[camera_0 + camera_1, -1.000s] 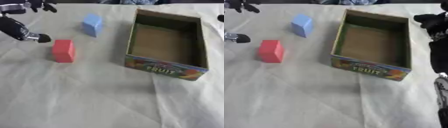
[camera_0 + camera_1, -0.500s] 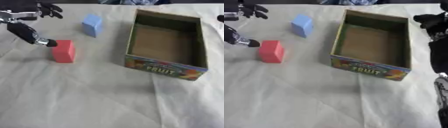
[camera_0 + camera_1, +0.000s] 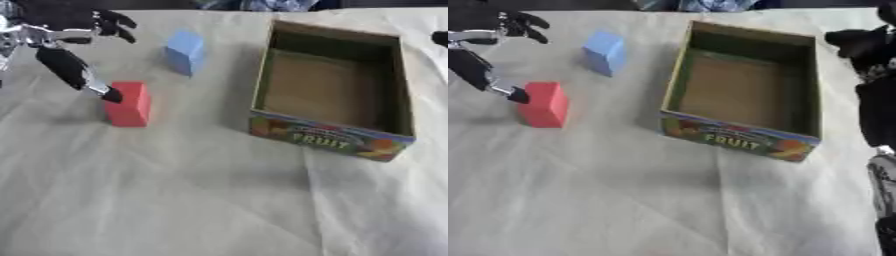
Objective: Pick up objects on the table and place them in the box.
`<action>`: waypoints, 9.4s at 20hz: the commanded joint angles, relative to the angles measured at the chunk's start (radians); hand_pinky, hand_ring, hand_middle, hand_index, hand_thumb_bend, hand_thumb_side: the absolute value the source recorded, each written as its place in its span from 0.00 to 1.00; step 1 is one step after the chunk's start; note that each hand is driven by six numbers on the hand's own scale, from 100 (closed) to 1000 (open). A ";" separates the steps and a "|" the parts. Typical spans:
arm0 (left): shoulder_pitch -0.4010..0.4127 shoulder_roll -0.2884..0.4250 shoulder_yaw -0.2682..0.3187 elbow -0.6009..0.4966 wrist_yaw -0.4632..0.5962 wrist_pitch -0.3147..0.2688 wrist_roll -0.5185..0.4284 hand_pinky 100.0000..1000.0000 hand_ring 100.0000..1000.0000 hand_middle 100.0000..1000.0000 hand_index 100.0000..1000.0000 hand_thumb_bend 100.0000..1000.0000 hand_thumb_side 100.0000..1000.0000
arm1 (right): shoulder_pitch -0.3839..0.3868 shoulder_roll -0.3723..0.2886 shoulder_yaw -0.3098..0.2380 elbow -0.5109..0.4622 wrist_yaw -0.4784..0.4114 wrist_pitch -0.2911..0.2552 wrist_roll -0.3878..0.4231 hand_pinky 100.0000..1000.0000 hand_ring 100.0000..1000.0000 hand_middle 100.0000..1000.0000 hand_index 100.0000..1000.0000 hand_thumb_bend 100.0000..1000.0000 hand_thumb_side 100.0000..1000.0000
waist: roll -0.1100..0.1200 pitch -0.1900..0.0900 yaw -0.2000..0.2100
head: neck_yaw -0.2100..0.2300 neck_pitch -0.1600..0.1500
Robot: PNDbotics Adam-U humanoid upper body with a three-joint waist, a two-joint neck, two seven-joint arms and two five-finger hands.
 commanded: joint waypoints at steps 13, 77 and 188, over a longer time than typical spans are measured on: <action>-0.026 -0.031 -0.002 0.101 -0.199 -0.330 -0.128 0.79 0.89 1.00 0.96 0.59 0.60 | -0.008 -0.019 -0.005 -0.020 -0.003 0.011 0.000 0.82 0.71 0.51 0.88 0.41 0.95 | 0.003 -0.021 -0.006 | 0.013 -0.005; -0.042 -0.050 0.005 0.071 -0.003 -0.266 -0.245 0.50 0.53 1.00 0.40 0.03 0.42 | -0.008 -0.020 -0.011 -0.020 -0.013 0.046 -0.034 0.82 0.72 0.50 0.89 0.41 0.95 | 0.006 -0.024 -0.017 | 0.034 -0.016; -0.071 -0.195 0.110 -0.192 -0.044 0.007 0.442 0.64 0.83 1.00 0.90 0.11 0.77 | -0.154 -0.004 0.044 -0.020 -0.241 -0.104 -0.108 0.84 0.71 0.52 0.85 0.41 0.89 | -0.011 0.000 -0.144 | 0.147 -0.054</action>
